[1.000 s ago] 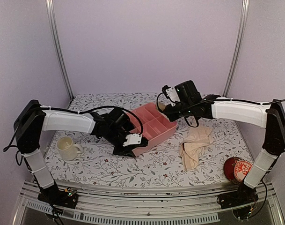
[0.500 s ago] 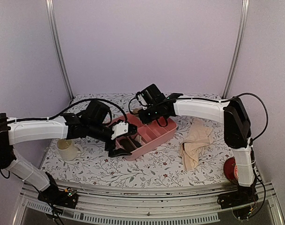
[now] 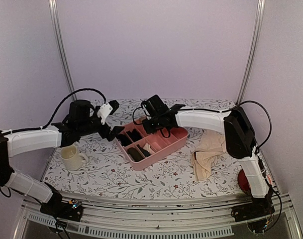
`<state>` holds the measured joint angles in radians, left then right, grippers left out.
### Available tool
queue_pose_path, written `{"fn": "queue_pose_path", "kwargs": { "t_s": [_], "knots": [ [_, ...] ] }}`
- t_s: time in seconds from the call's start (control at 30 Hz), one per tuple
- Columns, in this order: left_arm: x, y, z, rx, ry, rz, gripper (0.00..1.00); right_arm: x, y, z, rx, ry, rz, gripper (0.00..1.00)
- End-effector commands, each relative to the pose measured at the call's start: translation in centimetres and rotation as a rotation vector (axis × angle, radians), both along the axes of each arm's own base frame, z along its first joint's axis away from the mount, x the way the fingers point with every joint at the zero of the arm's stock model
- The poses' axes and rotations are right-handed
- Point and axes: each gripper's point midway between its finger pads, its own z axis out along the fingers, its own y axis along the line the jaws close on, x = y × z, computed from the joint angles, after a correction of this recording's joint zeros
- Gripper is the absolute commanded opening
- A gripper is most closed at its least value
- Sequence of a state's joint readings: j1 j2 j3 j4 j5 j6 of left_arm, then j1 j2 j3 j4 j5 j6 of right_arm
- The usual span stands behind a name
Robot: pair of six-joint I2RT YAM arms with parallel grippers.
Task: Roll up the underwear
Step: Place the underwear in the storage box.
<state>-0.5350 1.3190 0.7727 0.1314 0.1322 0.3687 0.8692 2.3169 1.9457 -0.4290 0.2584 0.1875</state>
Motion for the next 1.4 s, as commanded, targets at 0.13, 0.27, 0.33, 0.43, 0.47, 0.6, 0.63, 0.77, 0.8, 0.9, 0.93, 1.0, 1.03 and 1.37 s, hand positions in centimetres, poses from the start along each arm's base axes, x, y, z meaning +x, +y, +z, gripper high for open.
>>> {"fn": "queue_pose_path", "kwargs": {
  "t_s": [0.13,0.27,0.33,0.43,0.47,0.6,0.63,0.77,0.8,0.9,0.93,1.0,1.03,1.37],
  "knots": [
    [4.8,5.2,0.0,-0.149,-0.005,0.228,0.99,1.2,3.0,-1.8,0.011,-0.053,0.022,0.02],
    [5.7,5.7,-1.3,-0.150,0.030,0.245,0.99,1.1,2.7,-3.5,-0.028,-0.024,0.005,0.02],
    [5.9,5.6,-1.9,-0.151,0.052,0.243,0.98,0.9,2.0,-4.5,-0.055,-0.003,-0.020,0.02],
    [6.2,5.4,-2.5,-0.150,0.073,0.236,0.98,0.3,1.4,-5.8,-0.085,0.039,-0.028,0.02],
    [6.2,5.4,-2.6,-0.150,0.076,0.234,0.99,0.0,1.3,-6.2,-0.090,0.057,-0.024,0.02],
    [6.2,5.4,-2.7,-0.148,0.077,0.232,0.98,-1.0,1.2,-7.4,-0.102,0.113,0.000,0.02],
    [6.1,5.4,-2.7,-0.149,0.077,0.231,0.99,-1.1,1.0,-7.5,-0.108,0.117,-0.002,0.02],
    [6.0,5.3,-2.7,-0.150,0.078,0.224,0.99,-1.3,0.5,-7.8,-0.143,0.129,0.002,0.11],
    [6.0,5.2,-2.7,-0.151,0.079,0.222,0.99,-1.4,0.4,-7.8,-0.145,0.132,0.002,0.13],
    [6.0,5.2,-2.8,-0.153,0.083,0.219,0.99,-1.5,0.5,-7.4,-0.144,0.129,0.009,0.27],
    [6.0,5.1,-2.8,-0.154,0.084,0.217,0.99,-1.4,0.5,-7.3,-0.142,0.128,0.010,0.27],
    [6.0,5.1,-2.9,-0.153,0.088,0.214,0.98,-1.4,0.7,-6.9,-0.137,0.121,0.019,0.27],
    [5.9,5.0,-2.9,-0.153,0.090,0.213,0.98,-1.4,0.8,-6.8,-0.134,0.120,0.021,0.27],
    [5.9,4.8,-3.0,-0.154,0.100,0.203,0.99,-1.2,1.7,-3.5,-0.090,0.067,0.053,0.35]
  ]
}}
